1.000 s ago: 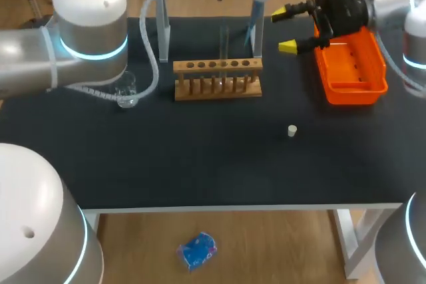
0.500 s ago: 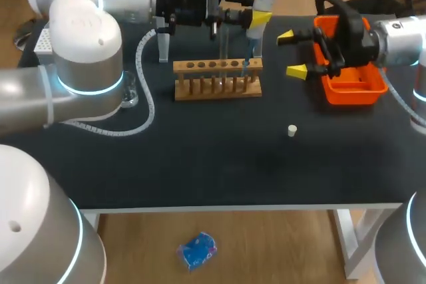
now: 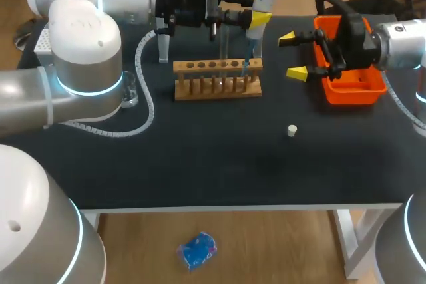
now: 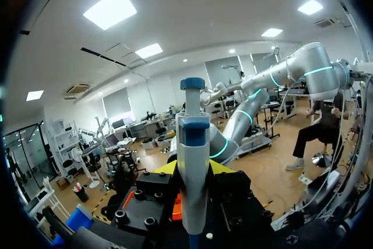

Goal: Invert the test tube, pick up the pipette, mount the tip to pipette, aspirate from beaker and dispense into the tube, eject the tip, return the pipette, and cap with the stopper.

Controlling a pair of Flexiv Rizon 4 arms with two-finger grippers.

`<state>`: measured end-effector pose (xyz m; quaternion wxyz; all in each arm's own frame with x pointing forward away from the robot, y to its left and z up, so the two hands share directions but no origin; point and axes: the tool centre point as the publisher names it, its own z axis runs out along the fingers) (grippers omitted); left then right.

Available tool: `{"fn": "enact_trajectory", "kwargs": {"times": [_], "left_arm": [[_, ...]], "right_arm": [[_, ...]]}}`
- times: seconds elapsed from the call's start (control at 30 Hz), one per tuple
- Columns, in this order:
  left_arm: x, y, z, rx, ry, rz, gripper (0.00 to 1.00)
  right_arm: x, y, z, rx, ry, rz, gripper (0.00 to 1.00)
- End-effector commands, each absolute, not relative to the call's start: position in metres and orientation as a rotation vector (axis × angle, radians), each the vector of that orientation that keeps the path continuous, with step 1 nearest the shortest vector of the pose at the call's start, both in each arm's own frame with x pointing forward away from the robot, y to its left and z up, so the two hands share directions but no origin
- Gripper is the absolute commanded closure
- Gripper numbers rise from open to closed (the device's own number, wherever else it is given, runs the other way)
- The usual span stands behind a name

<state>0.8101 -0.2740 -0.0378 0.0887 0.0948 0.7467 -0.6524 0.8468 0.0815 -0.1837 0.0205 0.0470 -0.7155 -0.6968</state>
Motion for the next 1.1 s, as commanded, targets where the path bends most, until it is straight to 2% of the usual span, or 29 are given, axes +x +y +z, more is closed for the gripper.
{"fn": "enact_trajectory", "kwargs": {"times": [0.03,0.53,1.1], "left_arm": [[0.81,-0.271,-0.057,0.252,2.215,-2.014,1.0],[0.81,-0.27,-0.109,0.176,2.231,-2.11,1.0],[0.825,-0.27,-0.127,0.042,2.26,-2.116,1.0]], "right_arm": [[0.849,0.083,-0.185,0.137,-2.214,-2.139,0.0],[0.829,0.106,-0.171,0.117,-2.18,-2.1,0.0],[0.808,0.132,-0.172,0.208,-2.208,-2.12,0.0]]}}
